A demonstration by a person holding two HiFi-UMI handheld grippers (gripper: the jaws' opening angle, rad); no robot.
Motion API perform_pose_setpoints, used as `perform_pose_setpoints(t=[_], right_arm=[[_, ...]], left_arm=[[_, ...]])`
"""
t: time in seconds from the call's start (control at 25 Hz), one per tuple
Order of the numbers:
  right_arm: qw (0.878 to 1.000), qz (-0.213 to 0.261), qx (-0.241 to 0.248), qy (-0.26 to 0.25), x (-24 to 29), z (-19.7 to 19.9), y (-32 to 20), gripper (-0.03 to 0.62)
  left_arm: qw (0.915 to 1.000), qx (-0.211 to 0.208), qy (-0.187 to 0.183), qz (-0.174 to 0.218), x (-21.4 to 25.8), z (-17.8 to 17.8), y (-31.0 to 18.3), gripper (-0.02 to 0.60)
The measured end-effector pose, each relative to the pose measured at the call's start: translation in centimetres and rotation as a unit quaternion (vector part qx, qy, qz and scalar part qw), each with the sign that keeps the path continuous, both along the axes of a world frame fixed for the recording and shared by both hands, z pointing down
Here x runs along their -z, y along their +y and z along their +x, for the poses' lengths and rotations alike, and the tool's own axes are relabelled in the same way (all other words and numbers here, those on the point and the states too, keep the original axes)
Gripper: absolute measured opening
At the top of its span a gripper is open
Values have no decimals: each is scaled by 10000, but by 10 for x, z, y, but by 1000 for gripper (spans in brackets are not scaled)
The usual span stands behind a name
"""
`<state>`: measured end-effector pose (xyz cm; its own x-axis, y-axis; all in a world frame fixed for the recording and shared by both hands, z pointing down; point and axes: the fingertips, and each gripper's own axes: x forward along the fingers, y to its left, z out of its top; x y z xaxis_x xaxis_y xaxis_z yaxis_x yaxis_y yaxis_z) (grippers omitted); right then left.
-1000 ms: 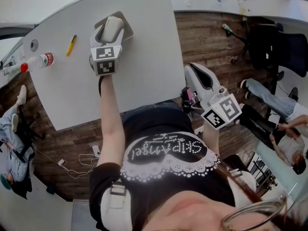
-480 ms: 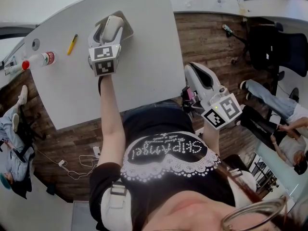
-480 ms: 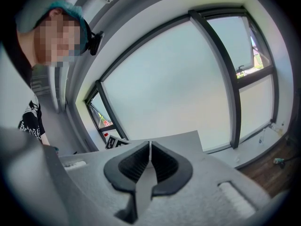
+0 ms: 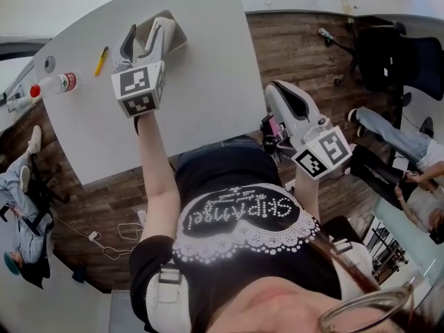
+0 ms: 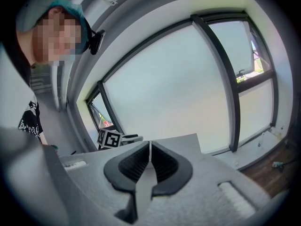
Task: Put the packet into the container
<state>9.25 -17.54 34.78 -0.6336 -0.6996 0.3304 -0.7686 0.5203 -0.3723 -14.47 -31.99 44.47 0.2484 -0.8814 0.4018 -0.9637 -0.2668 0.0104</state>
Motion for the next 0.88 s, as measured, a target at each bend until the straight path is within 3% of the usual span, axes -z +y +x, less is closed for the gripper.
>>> perform_pose_setpoints(t=[0.24, 0.4, 0.72, 0.88], right_arm=[[9999, 117, 95, -49, 5, -5, 9, 15], [9995, 227, 198, -89, 11, -12, 14, 15], [9988, 470, 89, -103, 26, 2, 25, 14], [9982, 595, 11, -49, 31, 11, 28, 14]], left_arm=[[9969, 11, 158, 770, 74, 2, 22, 225], [9906, -86, 166, 1358, 127, 7, 52, 212], [9771, -179, 254, 2103, 204, 20, 153, 160], [9768, -74, 278, 2124, 209, 16, 191, 134]])
